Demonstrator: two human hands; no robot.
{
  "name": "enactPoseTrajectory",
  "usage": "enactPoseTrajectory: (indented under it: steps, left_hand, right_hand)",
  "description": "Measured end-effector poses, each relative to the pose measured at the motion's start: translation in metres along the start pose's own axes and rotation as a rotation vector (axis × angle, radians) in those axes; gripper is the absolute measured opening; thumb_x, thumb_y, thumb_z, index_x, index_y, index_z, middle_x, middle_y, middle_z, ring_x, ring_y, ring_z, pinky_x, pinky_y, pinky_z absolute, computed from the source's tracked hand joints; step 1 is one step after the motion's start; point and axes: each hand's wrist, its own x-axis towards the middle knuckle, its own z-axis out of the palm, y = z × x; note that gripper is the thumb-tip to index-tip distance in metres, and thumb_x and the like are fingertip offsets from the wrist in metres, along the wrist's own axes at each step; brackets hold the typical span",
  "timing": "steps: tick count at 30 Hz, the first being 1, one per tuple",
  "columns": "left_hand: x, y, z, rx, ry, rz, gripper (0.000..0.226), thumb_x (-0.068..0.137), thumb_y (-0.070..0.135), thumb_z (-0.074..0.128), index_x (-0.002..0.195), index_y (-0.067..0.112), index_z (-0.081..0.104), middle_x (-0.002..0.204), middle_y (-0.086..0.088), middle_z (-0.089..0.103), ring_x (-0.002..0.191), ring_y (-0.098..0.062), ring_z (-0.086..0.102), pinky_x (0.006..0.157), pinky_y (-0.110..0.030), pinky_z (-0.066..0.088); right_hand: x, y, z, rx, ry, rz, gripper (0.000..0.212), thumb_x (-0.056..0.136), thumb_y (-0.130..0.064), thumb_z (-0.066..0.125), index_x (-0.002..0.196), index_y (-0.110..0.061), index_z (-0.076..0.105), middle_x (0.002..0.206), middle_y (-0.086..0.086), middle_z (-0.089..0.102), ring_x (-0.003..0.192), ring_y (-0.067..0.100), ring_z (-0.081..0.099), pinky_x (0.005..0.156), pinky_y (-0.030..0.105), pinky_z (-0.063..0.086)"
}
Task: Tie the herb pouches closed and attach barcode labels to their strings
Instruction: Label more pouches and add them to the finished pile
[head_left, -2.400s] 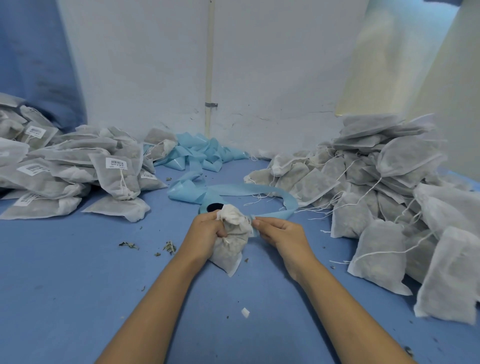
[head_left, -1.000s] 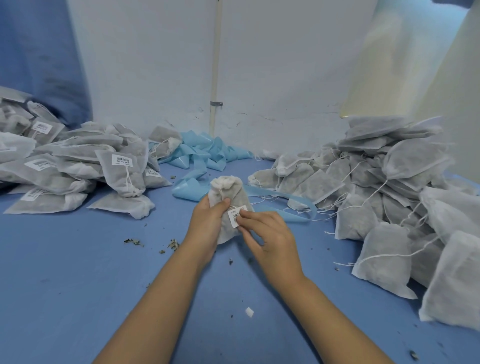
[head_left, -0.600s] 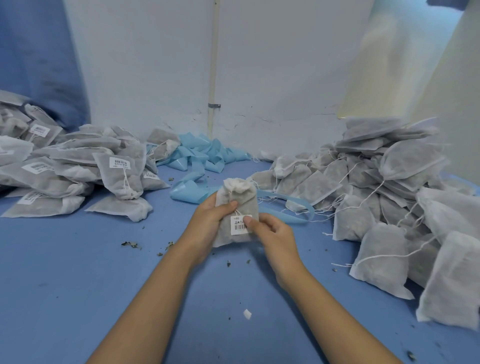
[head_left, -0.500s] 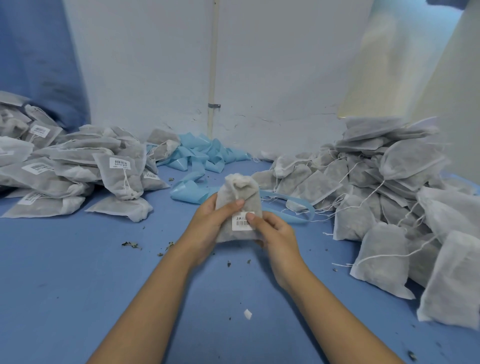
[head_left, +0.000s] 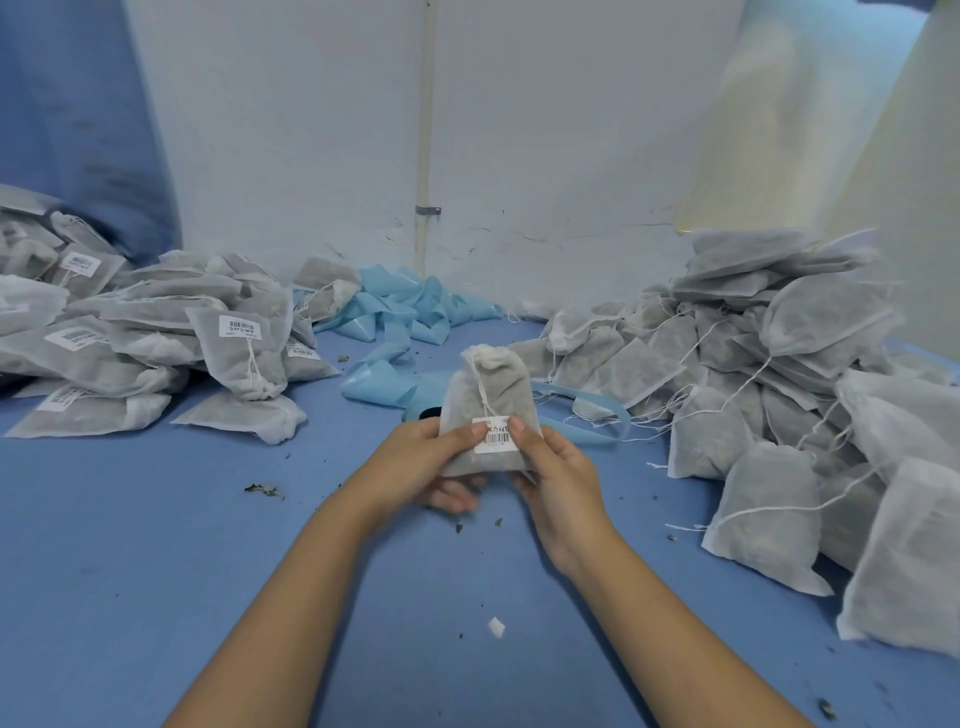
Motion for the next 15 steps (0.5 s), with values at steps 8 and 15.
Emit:
enactPoseTrajectory:
  steps: [8, 15]
  left_hand:
    - [0.007, 0.024, -0.028, -0.768, 0.306, 0.430, 0.092, 0.081, 0.013, 0.066, 0.151, 0.009, 0.008, 0.154, -0.004, 0.032, 0.125, -0.012, 0.052, 0.086, -0.030, 0.055]
    - [0.002, 0.009, -0.021, -0.522, 0.340, 0.293, 0.052, 0.092, -0.003, 0.052, 0.140, 0.014, 0.039, 0.137, 0.004, 0.054, 0.113, -0.014, 0.061, 0.091, -0.035, 0.051]
  right_hand:
    - [0.006, 0.006, -0.007, -0.167, 0.090, 0.033, 0.008, 0.089, -0.015, 0.065, 0.086, -0.010, 0.069, 0.075, -0.001, 0.066, 0.060, 0.007, 0.053, 0.063, 0.015, 0.050]
    - [0.007, 0.007, -0.009, -0.275, 0.051, 0.033, 0.015, 0.089, 0.001, 0.057, 0.083, -0.005, 0.069, 0.070, 0.003, 0.065, 0.060, 0.009, 0.054, 0.062, 0.015, 0.049]
